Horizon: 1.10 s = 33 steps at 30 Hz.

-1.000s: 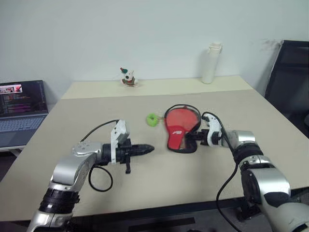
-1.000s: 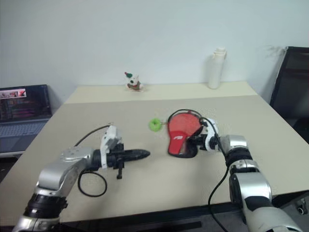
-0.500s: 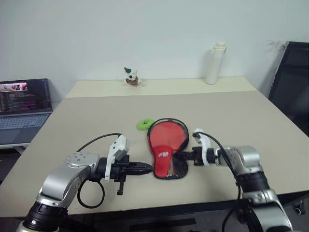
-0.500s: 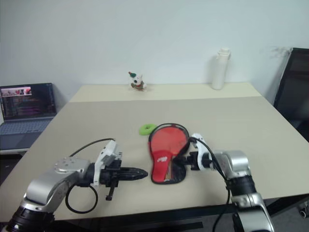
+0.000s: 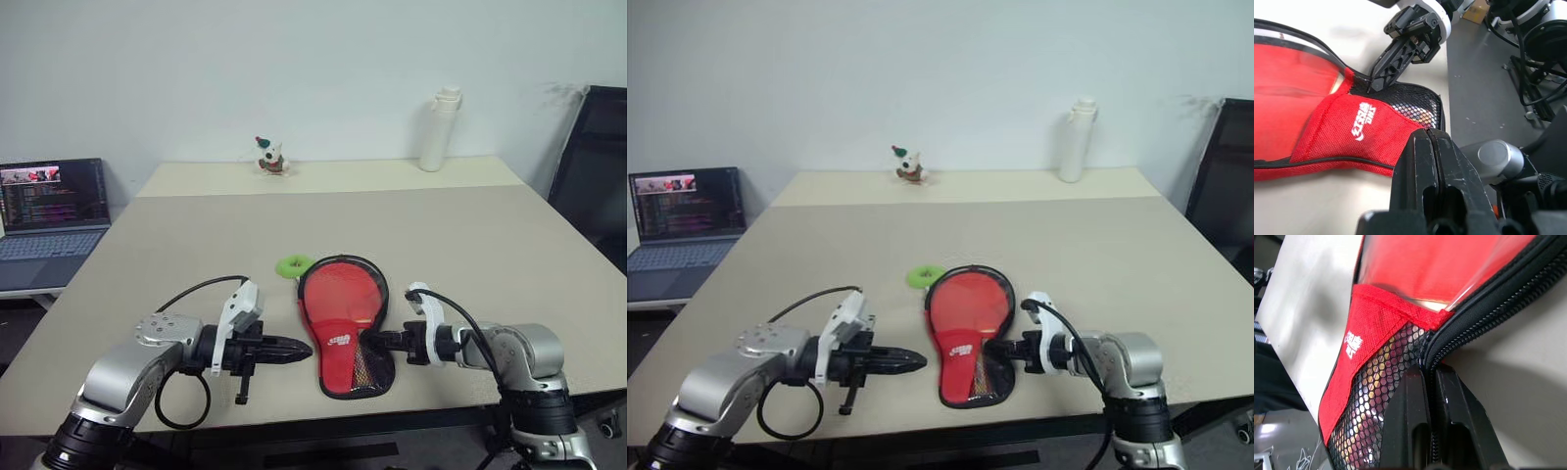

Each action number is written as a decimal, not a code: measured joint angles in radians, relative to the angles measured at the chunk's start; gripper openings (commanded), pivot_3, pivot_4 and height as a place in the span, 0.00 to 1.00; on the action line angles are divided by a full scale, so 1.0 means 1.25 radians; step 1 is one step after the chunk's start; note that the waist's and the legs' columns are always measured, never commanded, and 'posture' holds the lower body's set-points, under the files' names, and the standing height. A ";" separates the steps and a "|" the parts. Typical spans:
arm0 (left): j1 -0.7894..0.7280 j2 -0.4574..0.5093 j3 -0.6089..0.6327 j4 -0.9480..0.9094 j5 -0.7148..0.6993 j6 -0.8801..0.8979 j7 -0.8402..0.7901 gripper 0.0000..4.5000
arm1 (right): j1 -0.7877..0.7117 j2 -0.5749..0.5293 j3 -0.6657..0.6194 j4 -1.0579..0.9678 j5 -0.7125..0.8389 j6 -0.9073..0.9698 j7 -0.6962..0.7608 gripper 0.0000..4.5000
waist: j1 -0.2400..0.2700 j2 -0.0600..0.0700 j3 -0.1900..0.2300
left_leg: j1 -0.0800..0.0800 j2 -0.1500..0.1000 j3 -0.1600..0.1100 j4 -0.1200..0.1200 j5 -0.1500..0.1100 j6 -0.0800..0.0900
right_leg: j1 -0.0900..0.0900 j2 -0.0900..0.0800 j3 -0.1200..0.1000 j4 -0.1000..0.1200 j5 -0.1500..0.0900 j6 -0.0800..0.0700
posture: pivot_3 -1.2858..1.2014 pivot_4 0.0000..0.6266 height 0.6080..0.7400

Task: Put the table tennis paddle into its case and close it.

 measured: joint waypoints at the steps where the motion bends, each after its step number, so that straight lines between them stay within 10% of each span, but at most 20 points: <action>1: 0.000 0.001 0.000 0.001 0.000 -0.002 -0.001 0.00 | 0.011 0.008 -0.010 -0.011 0.005 0.008 -0.007 0.00 | 0.001 0.000 0.000 | 0.000 0.000 0.000 0.000 0.000 0.000 | 0.000 0.000 0.000 0.000 0.000 0.000 | 0.52 0.24 1.00; 17: 0.000 0.007 -0.001 0.015 0.004 -0.027 -0.004 0.00 | 0.061 0.057 -0.043 -0.072 0.026 0.031 -0.081 0.00 | 0.002 0.000 0.000 | 0.000 0.000 0.000 0.000 0.000 0.000 | 0.000 0.000 0.000 0.000 0.000 0.000 | 0.52 0.24 1.00; 31: 0.010 0.006 -0.004 0.018 0.009 -0.033 0.009 0.00 | 0.046 -0.134 0.008 -0.074 0.043 -0.113 -0.016 1.00 | 0.012 0.000 0.000 | 0.000 -0.002 0.000 0.001 0.000 0.000 | 0.002 -0.002 0.000 -0.001 0.000 0.000 | 0.52 0.24 1.00; 33: 0.010 0.003 -0.004 0.018 0.009 -0.036 0.016 0.00 | 0.026 -0.136 -0.008 -0.073 0.064 -0.131 0.004 1.00 | 0.012 0.000 0.000 | 0.001 -0.001 0.000 0.001 0.000 0.000 | 0.001 -0.001 0.000 -0.001 0.000 0.001 | 0.52 0.24 1.00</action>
